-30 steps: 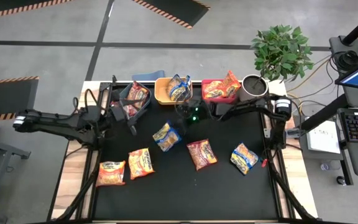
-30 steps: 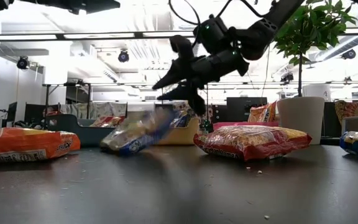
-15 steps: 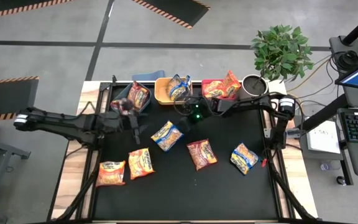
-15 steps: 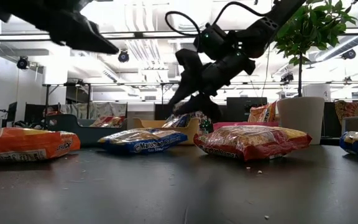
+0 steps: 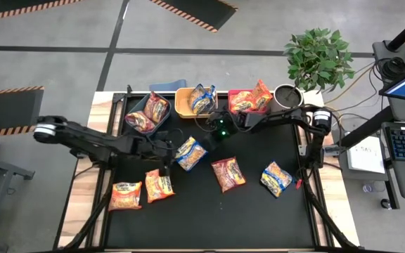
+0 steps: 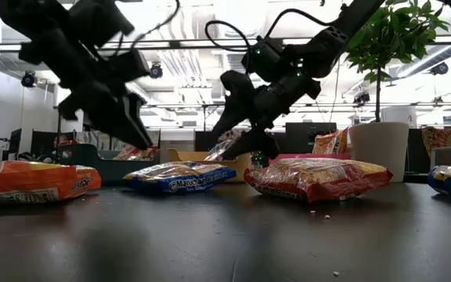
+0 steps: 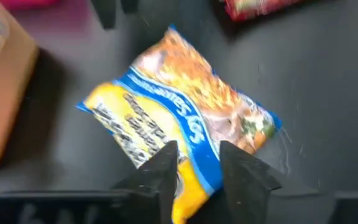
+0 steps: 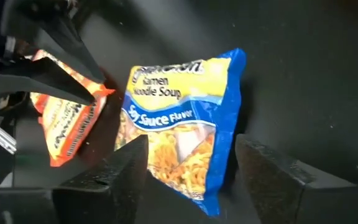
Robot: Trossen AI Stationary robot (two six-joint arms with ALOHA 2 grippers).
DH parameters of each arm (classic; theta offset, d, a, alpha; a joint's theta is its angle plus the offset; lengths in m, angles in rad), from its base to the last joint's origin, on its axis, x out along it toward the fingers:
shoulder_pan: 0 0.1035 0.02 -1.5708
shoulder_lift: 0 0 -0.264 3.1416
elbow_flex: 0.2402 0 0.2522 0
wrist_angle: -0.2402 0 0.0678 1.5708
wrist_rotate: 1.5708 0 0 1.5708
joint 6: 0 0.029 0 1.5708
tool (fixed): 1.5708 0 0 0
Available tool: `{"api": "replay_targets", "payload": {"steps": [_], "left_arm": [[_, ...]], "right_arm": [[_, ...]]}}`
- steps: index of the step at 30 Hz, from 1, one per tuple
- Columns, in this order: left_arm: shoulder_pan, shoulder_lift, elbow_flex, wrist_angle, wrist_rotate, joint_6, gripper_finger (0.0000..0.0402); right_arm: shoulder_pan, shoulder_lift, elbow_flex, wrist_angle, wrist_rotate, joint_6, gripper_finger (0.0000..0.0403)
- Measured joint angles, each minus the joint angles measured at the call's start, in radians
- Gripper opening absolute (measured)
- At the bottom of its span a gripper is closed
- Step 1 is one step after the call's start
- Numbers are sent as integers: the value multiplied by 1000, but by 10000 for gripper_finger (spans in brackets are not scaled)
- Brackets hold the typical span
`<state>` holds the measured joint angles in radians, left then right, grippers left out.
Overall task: Sort Maruchan noodles
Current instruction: Put the blue noodle pack into the yellow bin
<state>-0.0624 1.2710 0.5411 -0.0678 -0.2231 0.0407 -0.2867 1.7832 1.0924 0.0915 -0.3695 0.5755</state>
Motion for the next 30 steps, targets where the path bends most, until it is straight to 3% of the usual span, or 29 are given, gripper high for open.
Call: {"api": "replay_targets", "payload": {"steps": [7,20,30], "left_arm": [[0,119,0,63,12,-41,8],[0,223,-5,95,31,-104,1],[0,223,-18,111,31,-121,0]], "right_arm": [[5,47,0,69,0,8,270],[27,102,0,157,-5,39,318],[49,193,-1,342,-13,62,317]]}}
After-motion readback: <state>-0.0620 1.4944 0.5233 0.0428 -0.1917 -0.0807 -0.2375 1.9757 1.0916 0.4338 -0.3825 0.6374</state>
